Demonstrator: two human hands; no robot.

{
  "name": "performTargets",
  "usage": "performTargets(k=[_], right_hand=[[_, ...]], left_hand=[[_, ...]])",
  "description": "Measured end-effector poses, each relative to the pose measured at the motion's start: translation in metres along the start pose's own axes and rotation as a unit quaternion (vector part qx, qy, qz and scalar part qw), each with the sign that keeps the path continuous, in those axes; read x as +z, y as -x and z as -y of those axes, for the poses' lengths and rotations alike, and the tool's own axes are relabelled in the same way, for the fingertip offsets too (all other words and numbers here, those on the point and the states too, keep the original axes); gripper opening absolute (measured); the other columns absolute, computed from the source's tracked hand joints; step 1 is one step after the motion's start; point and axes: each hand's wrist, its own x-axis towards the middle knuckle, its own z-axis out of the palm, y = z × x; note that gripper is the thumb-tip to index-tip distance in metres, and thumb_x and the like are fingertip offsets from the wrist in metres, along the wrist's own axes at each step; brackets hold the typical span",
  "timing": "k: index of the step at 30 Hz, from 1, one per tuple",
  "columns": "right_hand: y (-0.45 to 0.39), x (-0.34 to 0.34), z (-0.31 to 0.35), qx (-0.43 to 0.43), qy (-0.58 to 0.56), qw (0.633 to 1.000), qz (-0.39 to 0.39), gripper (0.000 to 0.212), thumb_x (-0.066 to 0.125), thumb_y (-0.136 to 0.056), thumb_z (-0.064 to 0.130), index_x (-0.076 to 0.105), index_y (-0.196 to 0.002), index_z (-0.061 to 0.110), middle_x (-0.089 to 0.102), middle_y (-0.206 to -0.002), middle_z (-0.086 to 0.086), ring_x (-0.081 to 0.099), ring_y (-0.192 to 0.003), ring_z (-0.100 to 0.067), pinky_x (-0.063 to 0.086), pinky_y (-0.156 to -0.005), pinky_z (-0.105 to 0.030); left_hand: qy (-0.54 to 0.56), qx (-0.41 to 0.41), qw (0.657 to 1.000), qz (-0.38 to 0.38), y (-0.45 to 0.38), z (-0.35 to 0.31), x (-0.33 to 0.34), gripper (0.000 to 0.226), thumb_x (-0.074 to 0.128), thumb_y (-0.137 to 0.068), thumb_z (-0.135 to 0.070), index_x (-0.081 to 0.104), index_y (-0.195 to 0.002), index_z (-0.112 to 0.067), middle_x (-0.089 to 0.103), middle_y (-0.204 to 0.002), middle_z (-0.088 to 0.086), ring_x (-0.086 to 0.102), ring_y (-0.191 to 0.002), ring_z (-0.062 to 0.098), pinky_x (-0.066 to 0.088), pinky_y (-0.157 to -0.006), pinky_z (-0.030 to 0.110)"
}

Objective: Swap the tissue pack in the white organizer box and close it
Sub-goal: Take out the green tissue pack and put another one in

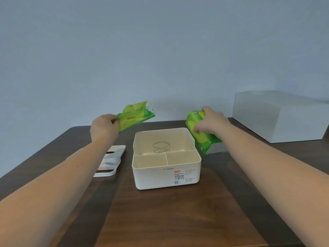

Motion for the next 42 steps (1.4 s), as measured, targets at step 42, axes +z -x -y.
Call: performTargets(k=[42], right_hand=[[0.026,0.042,0.098,-0.385,-0.024,0.913,0.135,0.035,0.053,-0.094,0.041,0.066,-0.119,0.02,0.064,-0.124,0.006,0.054,-0.118,-0.013,0.04,-0.097,-0.026]], left_hand=[[-0.063,-0.05,0.986,0.147,-0.028,0.065,0.024,0.04,0.045,-0.091,-0.011,0.06,-0.128,-0.013,0.059,-0.136,0.005,0.053,-0.124,0.027,0.048,-0.101,0.04]])
